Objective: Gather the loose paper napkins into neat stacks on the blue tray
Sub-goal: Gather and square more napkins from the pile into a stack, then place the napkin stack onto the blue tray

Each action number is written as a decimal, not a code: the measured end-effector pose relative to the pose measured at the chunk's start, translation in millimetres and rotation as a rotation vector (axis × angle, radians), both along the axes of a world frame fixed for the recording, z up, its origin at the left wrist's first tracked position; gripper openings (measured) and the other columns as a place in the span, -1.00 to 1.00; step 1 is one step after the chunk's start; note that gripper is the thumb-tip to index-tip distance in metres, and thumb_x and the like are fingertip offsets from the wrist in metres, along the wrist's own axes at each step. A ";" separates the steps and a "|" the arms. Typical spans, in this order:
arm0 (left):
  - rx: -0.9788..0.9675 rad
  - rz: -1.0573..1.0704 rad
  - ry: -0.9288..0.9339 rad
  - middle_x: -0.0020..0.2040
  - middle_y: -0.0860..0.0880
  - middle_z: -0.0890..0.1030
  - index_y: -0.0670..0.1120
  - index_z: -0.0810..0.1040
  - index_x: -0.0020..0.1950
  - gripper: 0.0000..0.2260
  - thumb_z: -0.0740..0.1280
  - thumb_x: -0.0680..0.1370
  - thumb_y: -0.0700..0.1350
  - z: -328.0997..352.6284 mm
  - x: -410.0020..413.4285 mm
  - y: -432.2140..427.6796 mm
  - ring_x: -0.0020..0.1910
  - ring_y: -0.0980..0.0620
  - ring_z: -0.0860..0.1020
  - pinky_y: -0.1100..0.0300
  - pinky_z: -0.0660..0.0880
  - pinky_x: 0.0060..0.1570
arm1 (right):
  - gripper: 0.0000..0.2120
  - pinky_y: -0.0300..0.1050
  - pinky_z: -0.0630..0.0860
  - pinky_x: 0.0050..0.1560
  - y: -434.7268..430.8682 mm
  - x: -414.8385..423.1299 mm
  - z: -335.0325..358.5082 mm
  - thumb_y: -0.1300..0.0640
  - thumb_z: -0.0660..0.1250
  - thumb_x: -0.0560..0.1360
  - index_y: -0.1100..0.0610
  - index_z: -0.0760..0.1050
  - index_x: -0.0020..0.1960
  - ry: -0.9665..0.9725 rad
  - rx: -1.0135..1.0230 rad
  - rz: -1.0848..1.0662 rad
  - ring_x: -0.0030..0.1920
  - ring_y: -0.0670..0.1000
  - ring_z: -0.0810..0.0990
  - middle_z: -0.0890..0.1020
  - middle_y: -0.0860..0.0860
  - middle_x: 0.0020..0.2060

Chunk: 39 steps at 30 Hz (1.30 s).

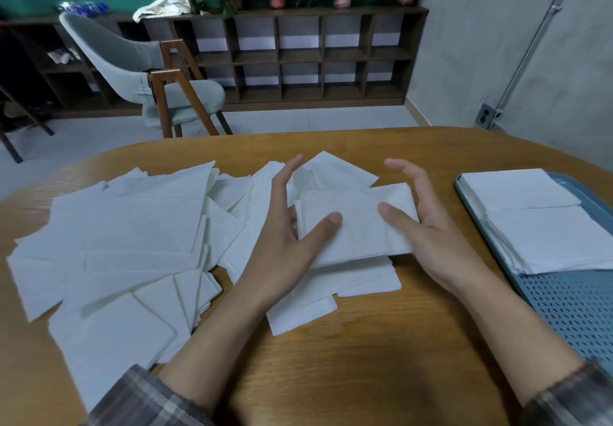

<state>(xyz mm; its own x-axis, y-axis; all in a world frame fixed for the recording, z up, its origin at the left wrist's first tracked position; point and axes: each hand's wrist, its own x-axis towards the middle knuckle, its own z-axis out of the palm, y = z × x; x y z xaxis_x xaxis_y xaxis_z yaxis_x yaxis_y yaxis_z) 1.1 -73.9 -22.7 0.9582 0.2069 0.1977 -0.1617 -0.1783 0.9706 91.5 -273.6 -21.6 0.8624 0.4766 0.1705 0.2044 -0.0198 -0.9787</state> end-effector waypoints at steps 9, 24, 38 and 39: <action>0.239 -0.001 -0.025 0.24 0.22 0.63 0.13 0.61 0.29 -0.75 0.27 0.73 -0.16 -20.3 7.6 5.3 -0.03 0.12 0.58 0.13 0.46 -0.02 | -0.67 -0.14 0.36 0.46 -6.7 2.7 -5.7 0.08 0.47 0.58 -0.18 0.63 0.31 -0.063 -0.225 0.093 0.37 -0.35 0.47 0.60 -0.37 0.29; 0.262 0.035 -0.064 0.24 0.31 0.62 0.15 0.62 0.26 -0.71 0.53 0.57 -0.03 -33.9 10.2 -3.8 0.33 0.32 0.51 0.26 0.41 0.39 | -0.66 -0.36 0.32 0.34 -7.1 -10.2 -19.6 0.15 0.49 0.58 -0.15 0.63 0.30 -0.122 -0.228 -0.027 0.35 -0.38 0.45 0.60 -0.40 0.26; 0.208 -0.137 0.072 0.22 0.24 0.57 0.20 0.50 0.23 -0.63 0.52 0.53 -0.11 4.5 6.0 -105.3 0.17 0.12 0.57 0.19 0.59 0.14 | -0.57 -0.39 0.39 0.16 -143.4 -33.3 20.6 0.18 0.56 0.50 -0.20 0.59 0.26 -0.035 -0.316 -0.185 0.29 -0.29 0.46 0.55 -0.30 0.26; 0.214 -0.153 0.088 0.21 0.21 0.58 0.19 0.50 0.21 -0.65 0.52 0.53 -0.10 4.8 8.8 -117.6 0.14 0.09 0.58 0.19 0.60 0.10 | -0.57 -0.40 0.38 0.14 -156.0 -33.5 21.1 0.19 0.57 0.49 -0.18 0.59 0.25 -0.034 -0.326 -0.209 0.28 -0.29 0.47 0.56 -0.28 0.26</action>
